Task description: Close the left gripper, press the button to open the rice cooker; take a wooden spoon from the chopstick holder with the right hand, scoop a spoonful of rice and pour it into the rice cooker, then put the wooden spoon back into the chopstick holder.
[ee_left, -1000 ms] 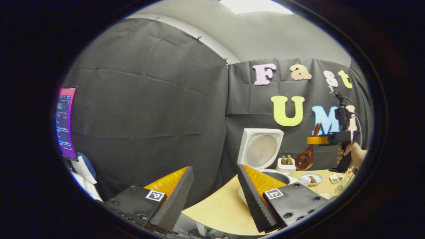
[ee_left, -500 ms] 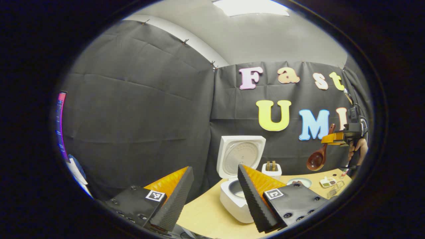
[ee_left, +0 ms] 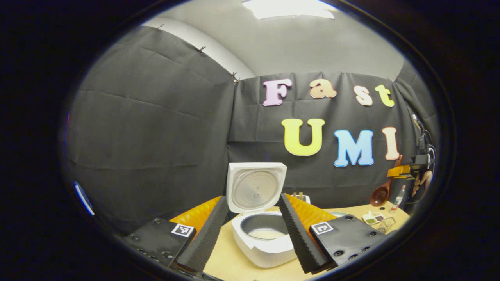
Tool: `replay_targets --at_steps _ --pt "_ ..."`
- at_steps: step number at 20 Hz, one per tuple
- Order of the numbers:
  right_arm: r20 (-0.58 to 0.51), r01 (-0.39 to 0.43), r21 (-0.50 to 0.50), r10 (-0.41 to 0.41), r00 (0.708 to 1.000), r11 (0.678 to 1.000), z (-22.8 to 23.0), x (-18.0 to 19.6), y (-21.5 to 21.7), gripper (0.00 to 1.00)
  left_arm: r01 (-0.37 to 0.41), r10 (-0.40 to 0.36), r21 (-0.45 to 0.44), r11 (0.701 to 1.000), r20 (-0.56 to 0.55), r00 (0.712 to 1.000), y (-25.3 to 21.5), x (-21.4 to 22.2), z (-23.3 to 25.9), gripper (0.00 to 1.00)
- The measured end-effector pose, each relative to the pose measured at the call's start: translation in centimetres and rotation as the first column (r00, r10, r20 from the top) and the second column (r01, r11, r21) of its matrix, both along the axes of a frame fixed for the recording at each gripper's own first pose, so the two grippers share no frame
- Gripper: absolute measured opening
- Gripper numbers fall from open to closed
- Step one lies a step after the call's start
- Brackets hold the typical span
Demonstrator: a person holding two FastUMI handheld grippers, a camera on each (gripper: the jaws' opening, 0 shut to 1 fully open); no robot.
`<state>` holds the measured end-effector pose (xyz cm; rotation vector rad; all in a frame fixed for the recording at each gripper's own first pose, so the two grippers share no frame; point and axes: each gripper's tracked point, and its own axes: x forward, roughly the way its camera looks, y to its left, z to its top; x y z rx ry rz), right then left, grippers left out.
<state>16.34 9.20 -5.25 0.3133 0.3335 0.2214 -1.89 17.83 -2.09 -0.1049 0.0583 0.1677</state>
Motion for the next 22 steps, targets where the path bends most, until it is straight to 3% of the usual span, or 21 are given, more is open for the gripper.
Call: replay_targets --at_steps 9,17,22 --pt "-0.062 0.151 -0.137 -0.161 0.985 0.979 -6.4 -1.4 -10.6 0.09 0.048 -0.047 0.005 0.999 -0.004 0.999 -4.8 1.1 0.3 0.93" --pt "-0.132 0.182 -0.241 -0.218 0.967 0.953 -13.3 -1.9 -15.2 0.08 0.048 -0.047 0.05 0.998 -0.017 0.999 -7.0 0.2 1.1 0.97" --pt "-0.199 0.18 -0.208 -0.222 0.955 0.961 -17.0 -2.2 -15.9 0.08 0.031 -0.029 0.08 0.996 -0.024 0.999 -7.5 -0.7 1.7 0.89"
